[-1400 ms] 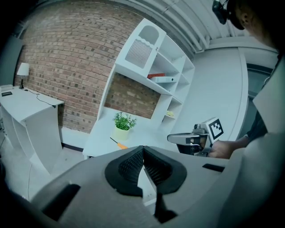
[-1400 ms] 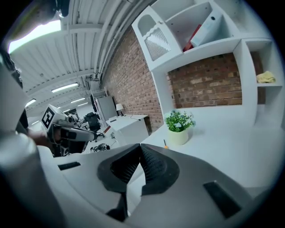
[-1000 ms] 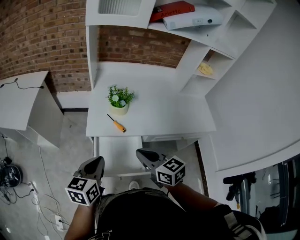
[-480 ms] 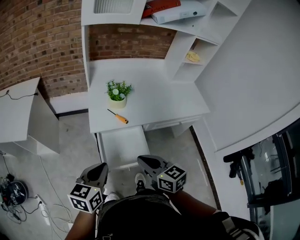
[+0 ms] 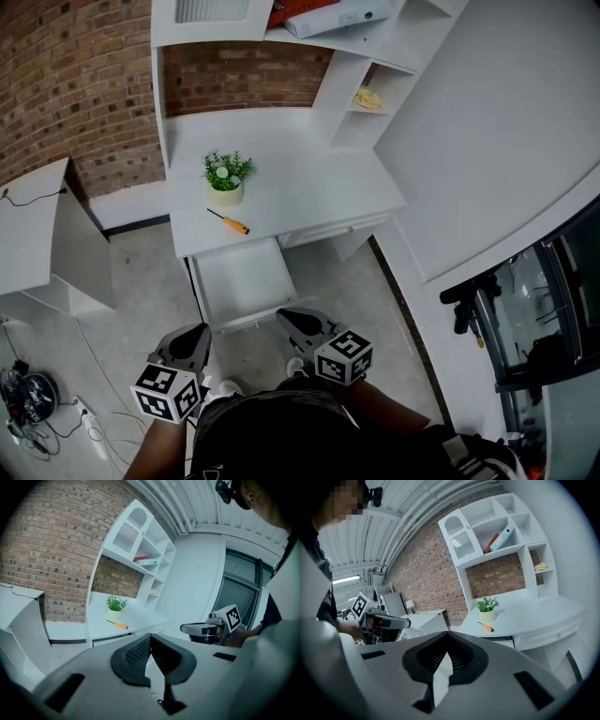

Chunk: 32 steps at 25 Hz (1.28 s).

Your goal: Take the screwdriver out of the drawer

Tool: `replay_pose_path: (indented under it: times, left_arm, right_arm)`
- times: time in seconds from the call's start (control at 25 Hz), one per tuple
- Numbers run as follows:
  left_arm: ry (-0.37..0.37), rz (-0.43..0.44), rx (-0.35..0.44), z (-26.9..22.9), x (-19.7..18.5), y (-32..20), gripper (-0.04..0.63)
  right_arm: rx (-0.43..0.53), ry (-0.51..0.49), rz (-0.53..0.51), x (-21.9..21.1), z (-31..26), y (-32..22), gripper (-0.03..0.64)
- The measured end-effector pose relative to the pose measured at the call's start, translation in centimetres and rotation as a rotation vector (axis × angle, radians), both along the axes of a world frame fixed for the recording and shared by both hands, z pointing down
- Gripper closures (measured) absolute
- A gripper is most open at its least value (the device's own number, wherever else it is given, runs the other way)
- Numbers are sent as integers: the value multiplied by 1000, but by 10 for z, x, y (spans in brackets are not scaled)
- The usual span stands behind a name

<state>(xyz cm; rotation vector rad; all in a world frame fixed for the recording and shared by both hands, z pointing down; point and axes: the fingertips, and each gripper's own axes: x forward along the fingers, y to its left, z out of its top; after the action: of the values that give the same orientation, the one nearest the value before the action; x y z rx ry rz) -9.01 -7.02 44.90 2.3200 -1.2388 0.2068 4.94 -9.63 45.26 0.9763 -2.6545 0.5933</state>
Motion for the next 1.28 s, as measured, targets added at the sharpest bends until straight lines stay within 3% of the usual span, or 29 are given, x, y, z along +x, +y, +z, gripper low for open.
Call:
replay_pose_path:
  times: [0.6,1.28]
  left_arm:
    - [-3,-50,18,-5,53,-5,577]
    - [-35,-67,-2,-3,78,-8,577]
  right_arm:
    - [24,41,-89,48,-5,5,612]
    - [12,13,-112,67,-1,-3,612]
